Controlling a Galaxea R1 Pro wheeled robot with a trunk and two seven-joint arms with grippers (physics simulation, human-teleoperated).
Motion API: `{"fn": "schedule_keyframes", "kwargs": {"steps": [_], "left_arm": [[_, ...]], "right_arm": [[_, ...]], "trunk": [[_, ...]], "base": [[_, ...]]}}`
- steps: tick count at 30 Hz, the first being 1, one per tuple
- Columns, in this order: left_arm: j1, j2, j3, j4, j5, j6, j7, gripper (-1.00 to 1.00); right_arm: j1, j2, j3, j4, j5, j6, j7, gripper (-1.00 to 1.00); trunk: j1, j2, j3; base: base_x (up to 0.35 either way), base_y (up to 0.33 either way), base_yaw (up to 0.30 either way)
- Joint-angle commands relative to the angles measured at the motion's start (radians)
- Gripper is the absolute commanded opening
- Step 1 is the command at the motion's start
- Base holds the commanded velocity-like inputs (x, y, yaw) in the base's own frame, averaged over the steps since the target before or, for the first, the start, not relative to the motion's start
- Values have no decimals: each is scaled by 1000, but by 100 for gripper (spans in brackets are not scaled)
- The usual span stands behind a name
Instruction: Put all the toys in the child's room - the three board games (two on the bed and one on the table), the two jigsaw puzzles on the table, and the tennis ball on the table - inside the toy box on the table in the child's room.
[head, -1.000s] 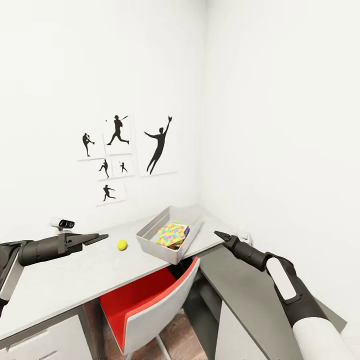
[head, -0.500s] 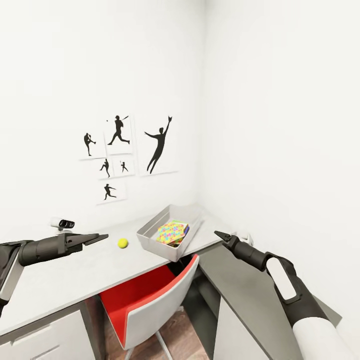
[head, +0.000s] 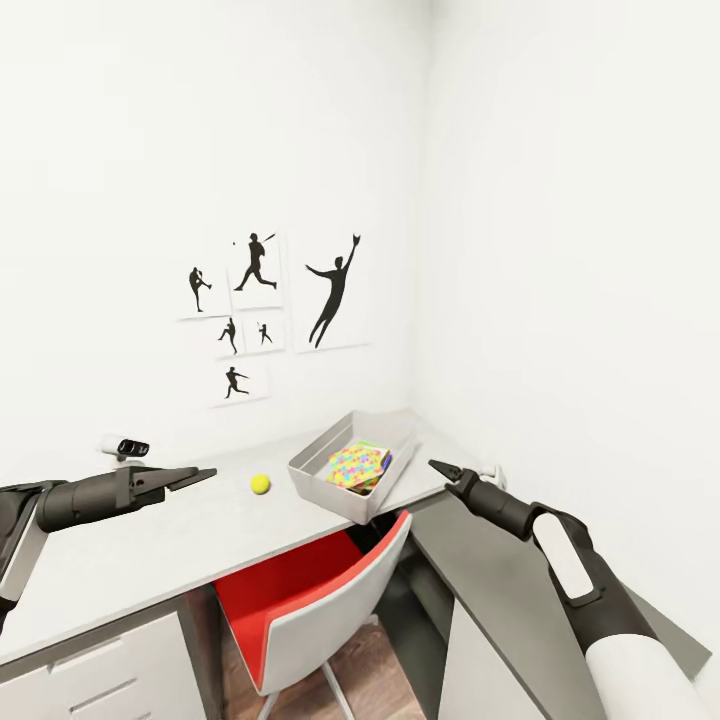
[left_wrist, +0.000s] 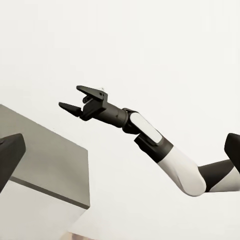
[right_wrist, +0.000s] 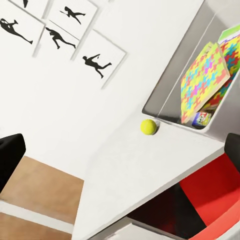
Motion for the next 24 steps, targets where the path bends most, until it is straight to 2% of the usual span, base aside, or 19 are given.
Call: {"fn": "schedule_keyframes", "kwargs": {"steps": [1, 16, 24], "left_arm": [[0, 0, 0, 0, -1, 11, -4, 100], [0, 0, 0, 0, -1, 11, -4, 100], [0, 0, -1, 0, -1, 11, -4, 100]], "right_arm": [[0, 0, -2, 0, -2, 6, 2, 100], [0, 0, 3, -1, -1, 5, 1, 100], [0, 0, 5, -2, -1, 5, 0, 100]], "trunk": [[0, -1, 0], [0, -1, 0], [0, -1, 0]], "base": [[0, 0, 3], [-70, 48, 3], [-5, 16, 216]]}}
